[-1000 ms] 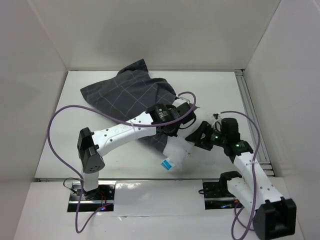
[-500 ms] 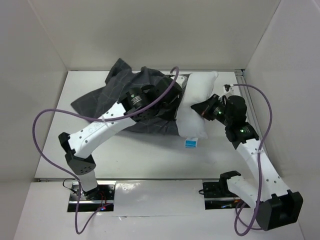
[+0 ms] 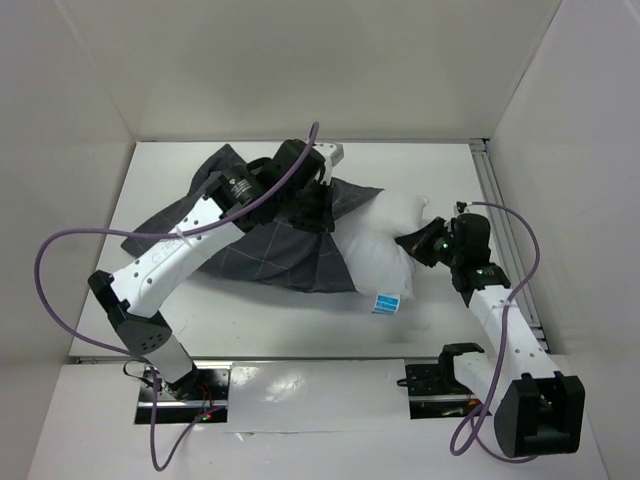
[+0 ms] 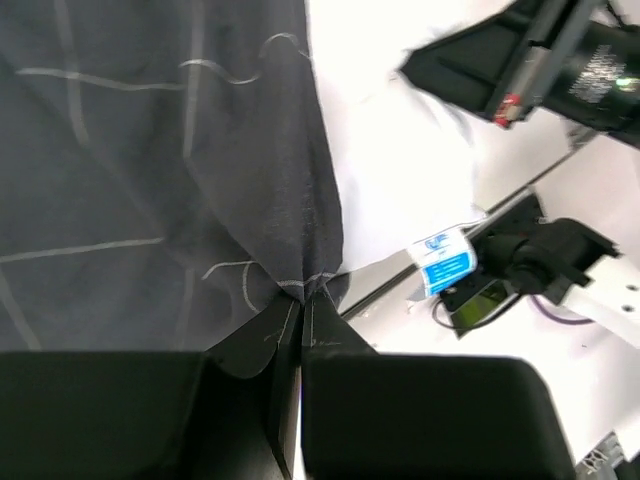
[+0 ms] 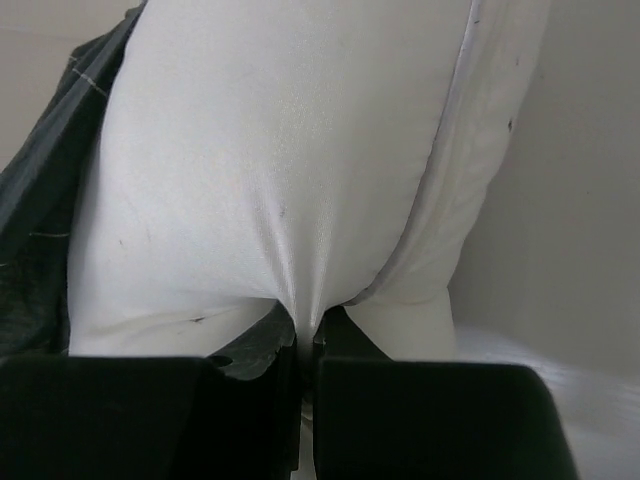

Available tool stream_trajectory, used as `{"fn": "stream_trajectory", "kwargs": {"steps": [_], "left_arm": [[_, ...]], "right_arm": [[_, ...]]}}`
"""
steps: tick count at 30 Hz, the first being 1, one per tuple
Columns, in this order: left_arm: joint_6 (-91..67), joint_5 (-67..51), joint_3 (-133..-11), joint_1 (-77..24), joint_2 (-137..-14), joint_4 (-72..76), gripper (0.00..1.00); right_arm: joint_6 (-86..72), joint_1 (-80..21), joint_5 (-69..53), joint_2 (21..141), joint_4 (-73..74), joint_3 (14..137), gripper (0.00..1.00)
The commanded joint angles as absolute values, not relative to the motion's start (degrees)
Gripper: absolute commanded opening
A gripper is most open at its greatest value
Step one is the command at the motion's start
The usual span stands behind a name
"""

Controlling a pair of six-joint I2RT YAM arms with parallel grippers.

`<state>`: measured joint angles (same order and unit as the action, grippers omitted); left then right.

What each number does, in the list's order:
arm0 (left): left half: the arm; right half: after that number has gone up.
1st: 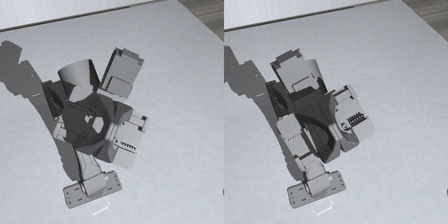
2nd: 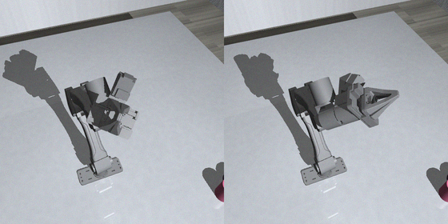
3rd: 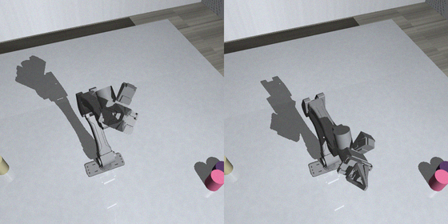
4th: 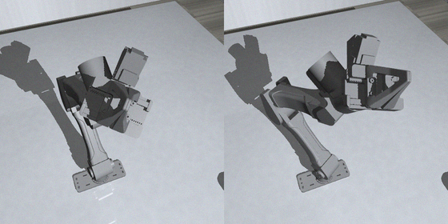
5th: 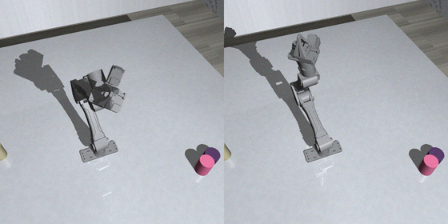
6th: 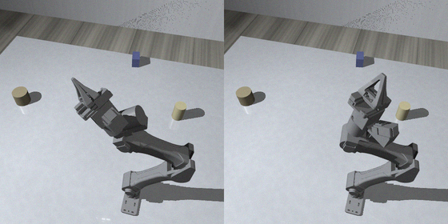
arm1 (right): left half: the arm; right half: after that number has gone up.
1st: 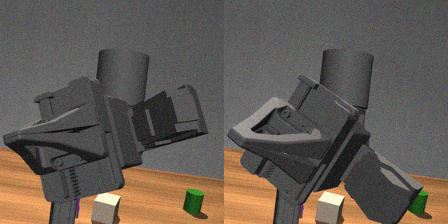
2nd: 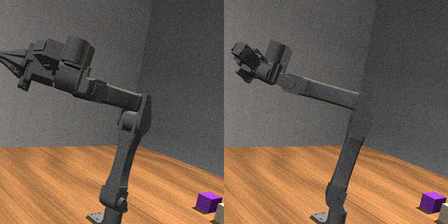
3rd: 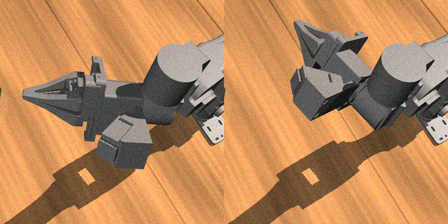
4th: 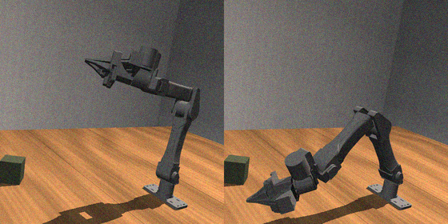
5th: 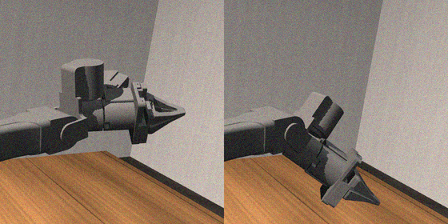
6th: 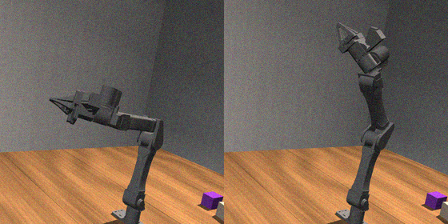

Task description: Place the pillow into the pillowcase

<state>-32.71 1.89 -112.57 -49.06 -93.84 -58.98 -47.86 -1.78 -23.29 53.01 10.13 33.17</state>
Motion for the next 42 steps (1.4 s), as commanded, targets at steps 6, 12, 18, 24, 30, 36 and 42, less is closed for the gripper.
{"fn": "stream_trajectory", "kwargs": {"steps": [6,12,18,24,30,36,42], "left_arm": [[-30.2,-8.7,-106.7,-54.7,-92.4,-52.8,0.0],[-34.1,-14.6,-118.4,-61.6,-99.6,-44.7,0.0],[-33.5,-23.3,-137.4,-60.9,-110.0,-45.4,0.0],[-38.0,-28.4,-118.8,-51.2,-103.3,-35.7,0.0],[-38.5,-30.6,-126.6,-48.2,-106.9,-35.7,0.0],[-43.7,-38.6,-145.1,-56.9,-120.1,-34.6,0.0],[-43.1,-35.6,-132.7,-56.5,-110.1,-30.3,0.0]], "right_arm": [[-54.6,-5.1,-26.0,55.5,-3.2,35.1,0.0],[-60.7,-23.0,-15.8,60.2,-11.1,35.6,0.0],[-62.8,-30.1,-11.3,62.8,-16.6,36.2,0.0],[-67.5,-29.0,-15.8,55.2,-20.3,25.3,0.0],[-75.3,-40.7,-9.0,46.1,-23.4,15.9,0.0],[-72.9,-50.4,-2.7,60.1,-29.4,25.2,0.0],[-82.2,-44.5,0.6,48.4,-30.5,11.6,0.0]]}}
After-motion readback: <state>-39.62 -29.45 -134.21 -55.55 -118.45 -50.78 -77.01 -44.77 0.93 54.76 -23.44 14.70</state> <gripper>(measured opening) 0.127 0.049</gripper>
